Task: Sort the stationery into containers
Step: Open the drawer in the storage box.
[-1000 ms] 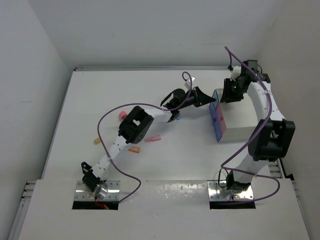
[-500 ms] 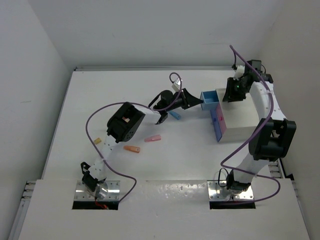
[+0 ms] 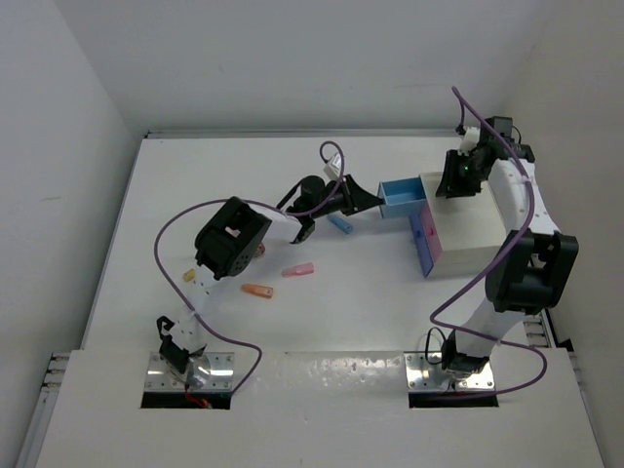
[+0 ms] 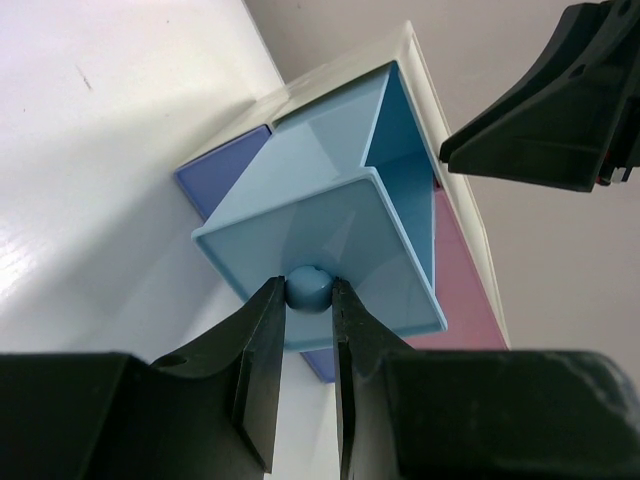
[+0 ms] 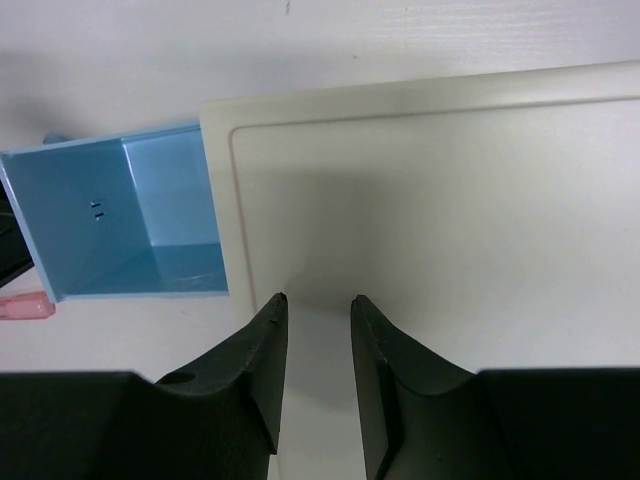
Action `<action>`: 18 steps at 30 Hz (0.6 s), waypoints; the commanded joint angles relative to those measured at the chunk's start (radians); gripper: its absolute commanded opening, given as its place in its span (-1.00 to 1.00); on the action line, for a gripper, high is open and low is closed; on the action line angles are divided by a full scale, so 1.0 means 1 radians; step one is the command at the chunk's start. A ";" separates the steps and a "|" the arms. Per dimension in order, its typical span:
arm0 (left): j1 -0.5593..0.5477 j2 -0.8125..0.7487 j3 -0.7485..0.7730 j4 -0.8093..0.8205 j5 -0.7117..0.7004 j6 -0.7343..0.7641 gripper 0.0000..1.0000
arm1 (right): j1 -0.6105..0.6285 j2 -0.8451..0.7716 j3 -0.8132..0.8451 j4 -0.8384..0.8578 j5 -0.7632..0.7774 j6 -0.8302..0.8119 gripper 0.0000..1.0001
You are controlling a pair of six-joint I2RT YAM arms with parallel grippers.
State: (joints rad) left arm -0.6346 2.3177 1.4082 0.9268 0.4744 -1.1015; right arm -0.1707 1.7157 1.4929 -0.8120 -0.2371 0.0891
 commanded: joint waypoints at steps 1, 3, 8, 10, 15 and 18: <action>0.022 -0.061 -0.041 -0.023 0.000 0.051 -0.80 | -0.018 0.021 -0.016 -0.015 0.041 0.003 -0.35; 0.029 -0.070 -0.055 -0.037 -0.003 0.057 -0.79 | -0.023 0.016 -0.019 -0.018 0.035 0.004 -0.35; 0.042 -0.101 -0.081 -0.049 0.006 0.078 0.38 | -0.024 -0.001 -0.029 -0.015 0.024 0.004 -0.31; 0.046 -0.110 -0.086 -0.057 0.012 0.084 0.84 | -0.026 -0.002 -0.030 -0.015 0.024 0.004 -0.30; 0.061 -0.168 -0.098 -0.114 0.009 0.158 1.00 | -0.026 -0.021 -0.022 -0.019 0.016 0.004 -0.24; 0.078 -0.210 -0.106 -0.166 0.015 0.206 1.00 | -0.026 -0.031 -0.004 -0.022 0.010 0.008 -0.21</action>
State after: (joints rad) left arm -0.5743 2.2181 1.2999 0.7681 0.4786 -0.9749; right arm -0.1875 1.7103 1.4887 -0.8028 -0.2455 0.0917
